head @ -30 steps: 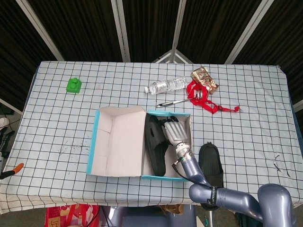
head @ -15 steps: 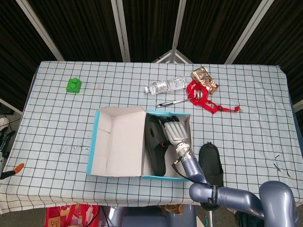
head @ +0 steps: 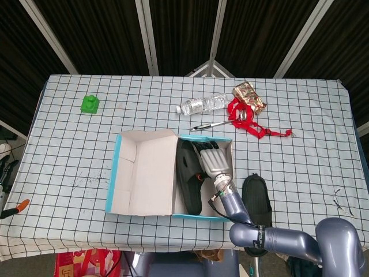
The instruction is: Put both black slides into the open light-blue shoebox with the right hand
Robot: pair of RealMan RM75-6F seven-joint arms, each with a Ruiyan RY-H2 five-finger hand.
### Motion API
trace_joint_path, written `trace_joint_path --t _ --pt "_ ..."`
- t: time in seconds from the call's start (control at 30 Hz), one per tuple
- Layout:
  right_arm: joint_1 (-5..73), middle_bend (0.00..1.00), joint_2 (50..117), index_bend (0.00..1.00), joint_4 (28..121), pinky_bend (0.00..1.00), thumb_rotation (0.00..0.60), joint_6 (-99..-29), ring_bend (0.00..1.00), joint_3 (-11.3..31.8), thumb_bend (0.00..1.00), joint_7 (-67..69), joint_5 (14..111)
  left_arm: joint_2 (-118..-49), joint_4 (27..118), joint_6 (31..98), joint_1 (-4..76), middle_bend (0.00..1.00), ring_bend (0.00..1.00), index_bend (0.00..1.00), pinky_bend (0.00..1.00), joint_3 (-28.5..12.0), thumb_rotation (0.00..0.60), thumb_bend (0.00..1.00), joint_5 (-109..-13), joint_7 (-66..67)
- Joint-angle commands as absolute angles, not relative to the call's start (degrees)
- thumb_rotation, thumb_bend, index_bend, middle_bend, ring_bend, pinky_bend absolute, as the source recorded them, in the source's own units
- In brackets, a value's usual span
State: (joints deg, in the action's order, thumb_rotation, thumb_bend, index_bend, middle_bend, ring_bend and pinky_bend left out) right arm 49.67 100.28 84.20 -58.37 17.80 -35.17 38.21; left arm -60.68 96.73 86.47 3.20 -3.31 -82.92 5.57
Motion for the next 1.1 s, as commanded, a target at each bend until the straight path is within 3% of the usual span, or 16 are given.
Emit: trace_joint_path --t 0.03,1.1 --pt "49.89 0.15 100.07 0.06 84.6 0.07 0.6 -58.86 0.15 17.79 0.21 -35.51 37.95 -60.69 96.74 86.4 3.24 0.0 0.0 0.11 0.0 -3.29 0.6 0.17 -82.92 5.63" --pt "51.23 0.12 94.41 0.1 93.85 0.07 0.6 -63.9 0.15 17.49 0.21 -40.18 34.18 -60.51 96.78 86.48 3.17 0.0 0.0 0.11 0.0 -3.36 0.6 0.17 -82.86 5.13"
